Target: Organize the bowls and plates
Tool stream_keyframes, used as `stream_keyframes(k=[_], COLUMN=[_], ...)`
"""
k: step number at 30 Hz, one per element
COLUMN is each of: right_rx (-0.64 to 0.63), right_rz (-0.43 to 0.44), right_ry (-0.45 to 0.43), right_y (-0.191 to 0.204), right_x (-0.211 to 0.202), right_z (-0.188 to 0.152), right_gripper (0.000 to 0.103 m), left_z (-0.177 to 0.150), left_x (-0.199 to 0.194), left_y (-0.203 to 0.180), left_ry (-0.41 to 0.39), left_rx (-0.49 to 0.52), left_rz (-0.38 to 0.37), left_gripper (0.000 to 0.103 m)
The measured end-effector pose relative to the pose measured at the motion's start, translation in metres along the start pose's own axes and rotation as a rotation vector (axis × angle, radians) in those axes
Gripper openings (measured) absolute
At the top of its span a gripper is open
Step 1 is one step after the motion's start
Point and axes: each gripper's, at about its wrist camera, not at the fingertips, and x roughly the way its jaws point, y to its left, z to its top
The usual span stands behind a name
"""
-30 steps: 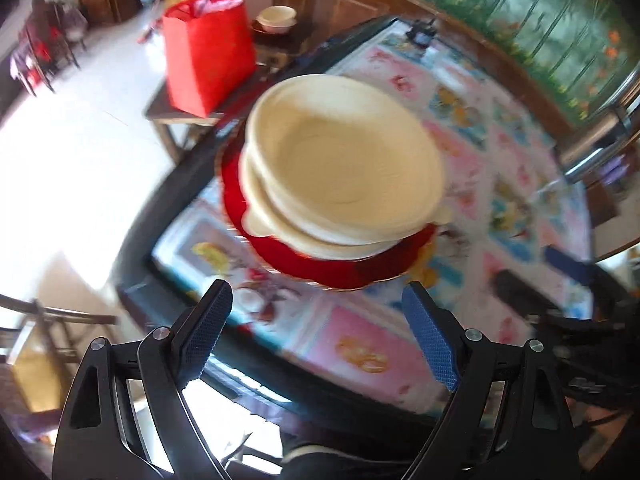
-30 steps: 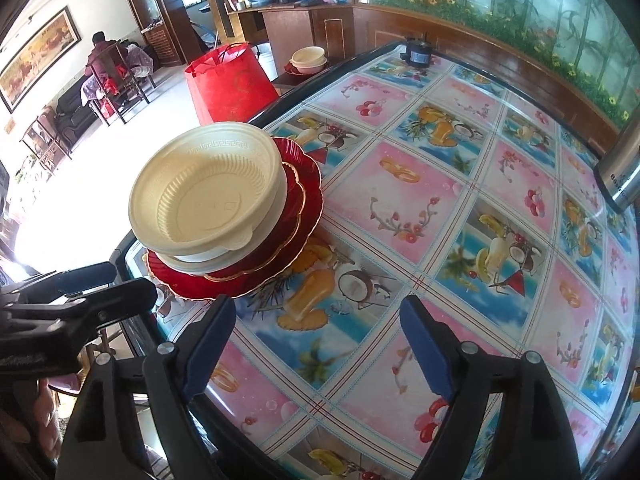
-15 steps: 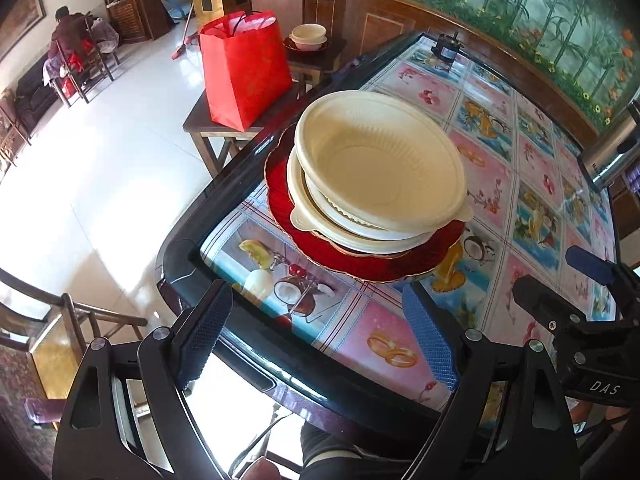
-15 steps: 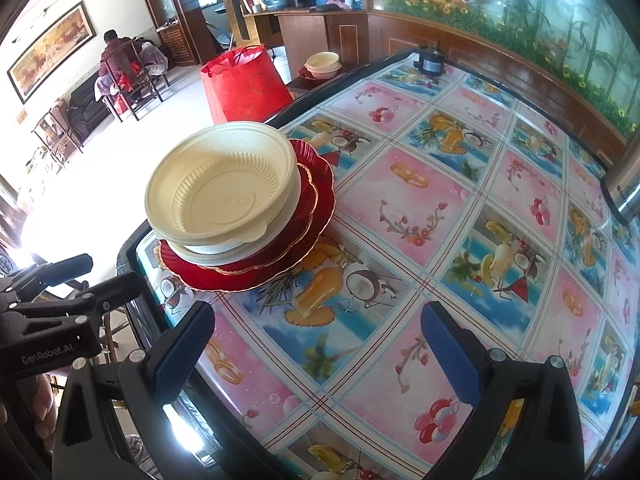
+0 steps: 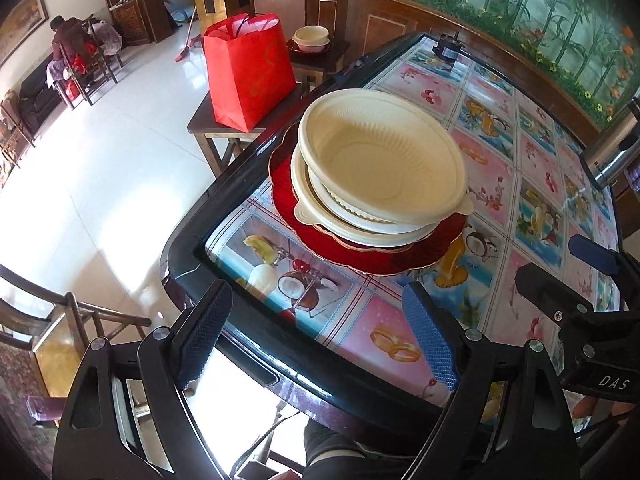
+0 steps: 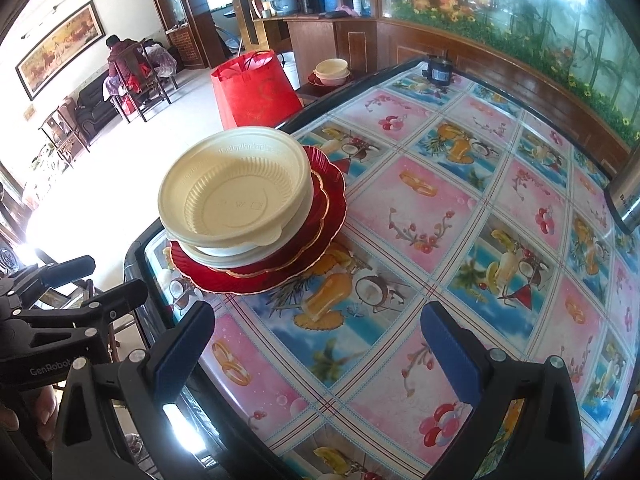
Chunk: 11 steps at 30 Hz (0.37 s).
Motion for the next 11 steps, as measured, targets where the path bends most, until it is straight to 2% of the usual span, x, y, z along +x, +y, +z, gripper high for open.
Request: stream_keyframes(k=[11], right_rx=[0.000], right_rz=[0.015], right_ry=[-0.005], right_y=[-0.0022], right_x=[-0.0005], right_z=[0.0025], right_gripper=[0.103], left_z=[-0.0008], left_x=[0.0048], left_y=[-0.0006], left_ry=[0.018], left_rx=[-0.006], left_rz=[-0.009], left_gripper=[0.088])
